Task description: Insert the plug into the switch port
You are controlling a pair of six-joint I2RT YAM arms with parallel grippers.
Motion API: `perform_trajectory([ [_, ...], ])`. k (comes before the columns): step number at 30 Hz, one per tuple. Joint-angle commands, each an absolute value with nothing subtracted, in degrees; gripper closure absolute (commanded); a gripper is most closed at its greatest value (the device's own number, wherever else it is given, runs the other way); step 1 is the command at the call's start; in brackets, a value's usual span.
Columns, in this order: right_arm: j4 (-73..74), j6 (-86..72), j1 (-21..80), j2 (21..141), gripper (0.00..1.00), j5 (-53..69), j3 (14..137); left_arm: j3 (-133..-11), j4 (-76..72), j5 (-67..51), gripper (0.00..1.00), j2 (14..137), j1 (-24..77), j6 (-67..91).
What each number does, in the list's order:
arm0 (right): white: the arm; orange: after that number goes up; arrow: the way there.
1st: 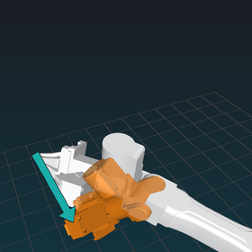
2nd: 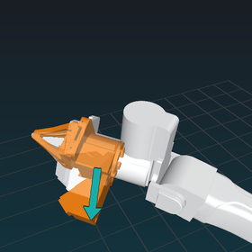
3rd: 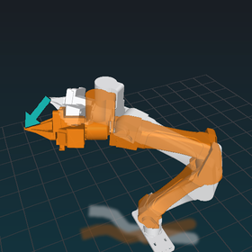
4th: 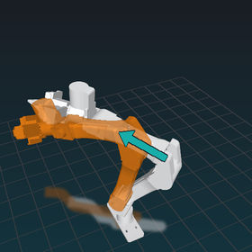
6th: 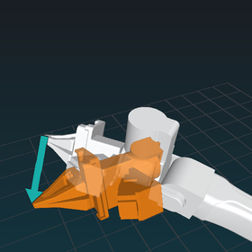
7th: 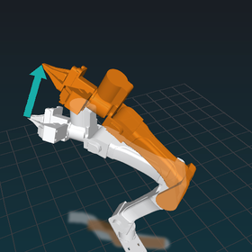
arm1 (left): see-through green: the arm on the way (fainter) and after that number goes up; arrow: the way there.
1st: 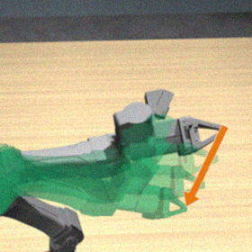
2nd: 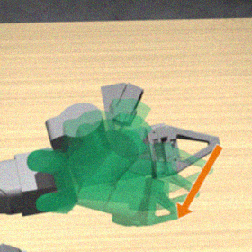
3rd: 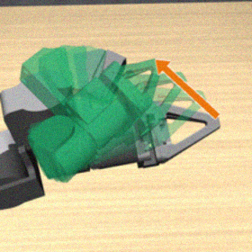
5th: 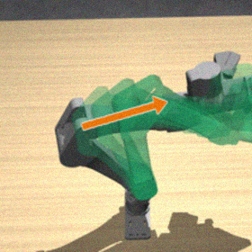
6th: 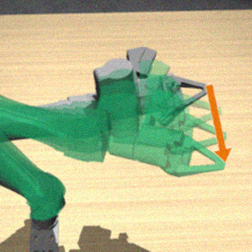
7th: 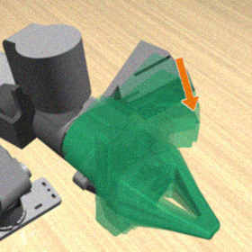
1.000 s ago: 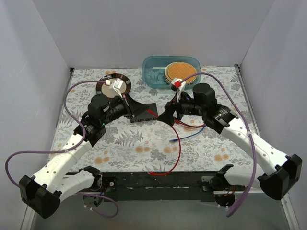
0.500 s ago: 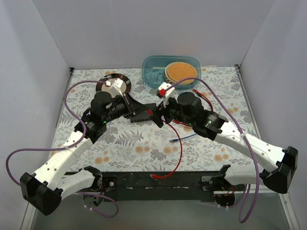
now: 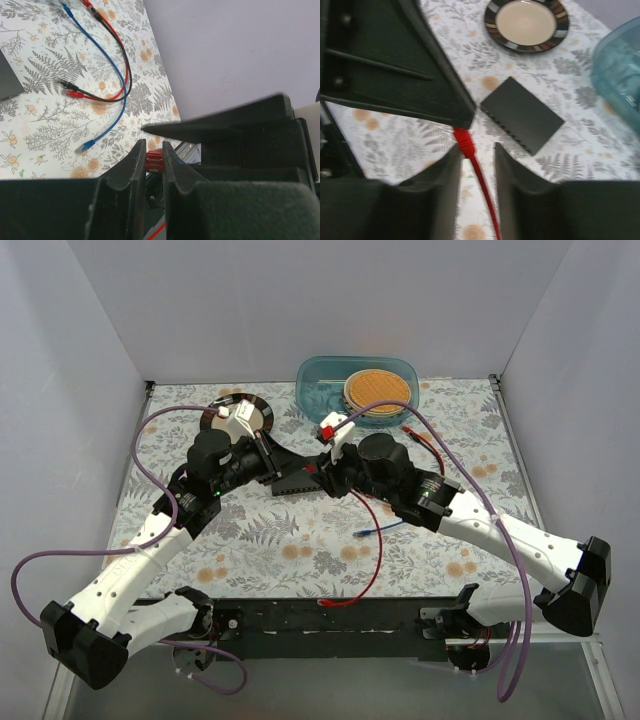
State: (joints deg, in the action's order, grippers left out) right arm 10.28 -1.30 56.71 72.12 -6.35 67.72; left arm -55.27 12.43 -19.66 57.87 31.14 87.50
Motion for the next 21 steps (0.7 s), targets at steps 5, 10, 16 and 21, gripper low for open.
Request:
perform_trajectory([
  [5,7.12,-1.41,56.69,73.12,0.99,-5.71,71.54,-58.01,14.23,-21.09,0.95,56.69,31.29,84.65],
  [10,8.61,-0.62,56.08,72.77,0.99,-2.47,72.59,-58.88,17.75,-16.1,0.29,53.45,31.29,79.64],
  [16,14.15,-0.18,50.64,73.3,0.99,11.14,75.41,-57.57,20.22,-7.39,0.09,46.15,31.29,71.99],
  [21,15.82,-0.18,42.37,75.23,0.99,40.51,75.76,-54.06,15.57,-12.99,0.02,39.82,31.29,66.9],
])
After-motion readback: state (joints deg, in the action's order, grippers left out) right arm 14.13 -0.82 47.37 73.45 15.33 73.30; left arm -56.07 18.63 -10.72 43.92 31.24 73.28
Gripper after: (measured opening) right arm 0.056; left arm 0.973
